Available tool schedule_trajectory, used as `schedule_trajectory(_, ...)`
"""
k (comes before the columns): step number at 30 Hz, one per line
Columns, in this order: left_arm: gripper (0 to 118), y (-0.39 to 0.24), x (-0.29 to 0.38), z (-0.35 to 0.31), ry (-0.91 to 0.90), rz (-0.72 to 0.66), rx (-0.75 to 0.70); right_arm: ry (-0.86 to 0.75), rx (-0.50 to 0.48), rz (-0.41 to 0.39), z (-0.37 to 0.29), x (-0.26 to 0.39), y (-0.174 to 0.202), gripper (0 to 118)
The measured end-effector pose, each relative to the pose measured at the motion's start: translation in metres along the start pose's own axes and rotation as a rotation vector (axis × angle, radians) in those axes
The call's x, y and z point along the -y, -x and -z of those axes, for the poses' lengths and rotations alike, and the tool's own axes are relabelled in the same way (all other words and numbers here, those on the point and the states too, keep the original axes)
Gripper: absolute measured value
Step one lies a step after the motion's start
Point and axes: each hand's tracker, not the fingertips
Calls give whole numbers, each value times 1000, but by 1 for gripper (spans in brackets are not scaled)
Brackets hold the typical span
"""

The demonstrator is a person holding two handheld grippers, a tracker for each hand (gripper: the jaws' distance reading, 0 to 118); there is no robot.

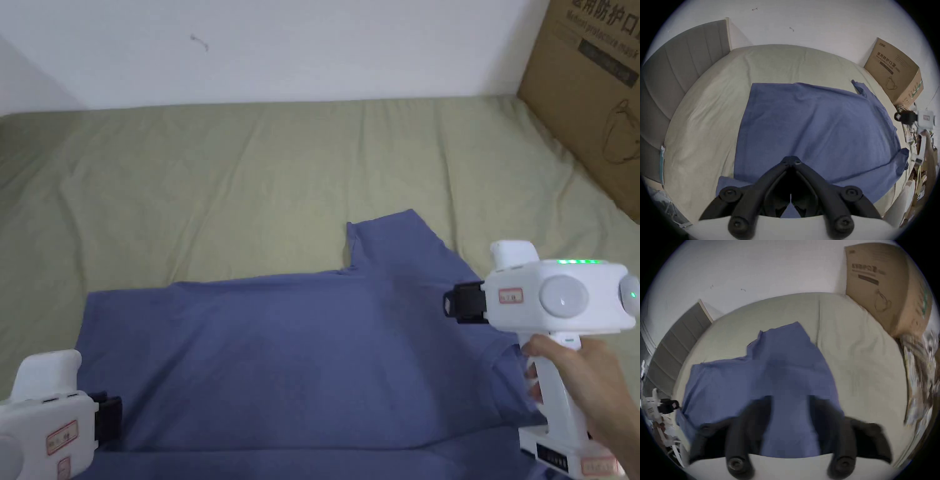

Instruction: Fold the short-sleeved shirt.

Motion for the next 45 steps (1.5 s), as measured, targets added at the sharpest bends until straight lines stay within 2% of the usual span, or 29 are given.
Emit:
schedule_trajectory(1, 0, -3, -3, 2, -1, 7, 2, 21, 29, -10, 10, -12, -3, 78)
schedule_trajectory(3, 0, -8, -8, 8, 4, 32, 0, 20, 21, 7, 34, -31, -12, 78)
schedule_trajectory(7, 0, -14, -11, 19, 20, 55, 2, 58, 37, 81, 79, -53, -32, 78)
schedule_trajectory(11, 0, -9, -10, 27, 34, 15, 26, 74, 75, 67, 101, -55, -35, 77)
schedule_trajectory(14, 0, -5, -9, 30, 43, 0, 33, 120, 54, 58, 115, -52, -35, 66)
schedule_trajectory(15, 0, -6, -9, 30, 45, 0, 25, 123, 51, 49, 115, -50, -33, 66)
schedule_trajectory(16, 0, -5, -8, 30, 46, 3, 18, 111, 65, 37, 114, -49, -29, 54)
schedule_trajectory(19, 0, -1, -7, 32, 49, -1, 10, 88, 60, 15, 95, -48, -17, 7)
schedule_trajectory(26, 0, 6, -11, 35, 55, 2, -6, 40, 26, -17, 57, -59, -3, 5)
schedule_trajectory(30, 2, 20, -34, 39, 6, -50, 12, 51, 20, -4, 71, -68, -18, 5)
schedule_trajectory(31, 16, 24, -42, 41, 9, -59, 8, 51, 19, 4, 75, -69, -22, 5)
schedule_trajectory(32, 36, 29, -53, 44, -2, -75, -2, 51, 19, 10, 76, -68, -23, 5)
schedule_trajectory(34, 84, 41, -76, 55, -40, -82, -17, 53, 20, 17, 78, -67, -23, 5)
schedule_trajectory(35, 94, 47, -89, 62, -40, -82, -30, 57, 20, 16, 83, -66, -27, 5)
schedule_trajectory(40, 94, 75, -137, 104, -55, -119, -120, 60, 21, 16, 80, -68, -30, 5)
schedule_trajectory(43, 94, 85, -147, 132, -29, -198, -75, 63, 14, 32, 80, -66, -31, 5)
schedule_trajectory(45, 94, 82, -147, 151, -11, -202, -59, 70, 16, 20, 83, -65, -33, 5)
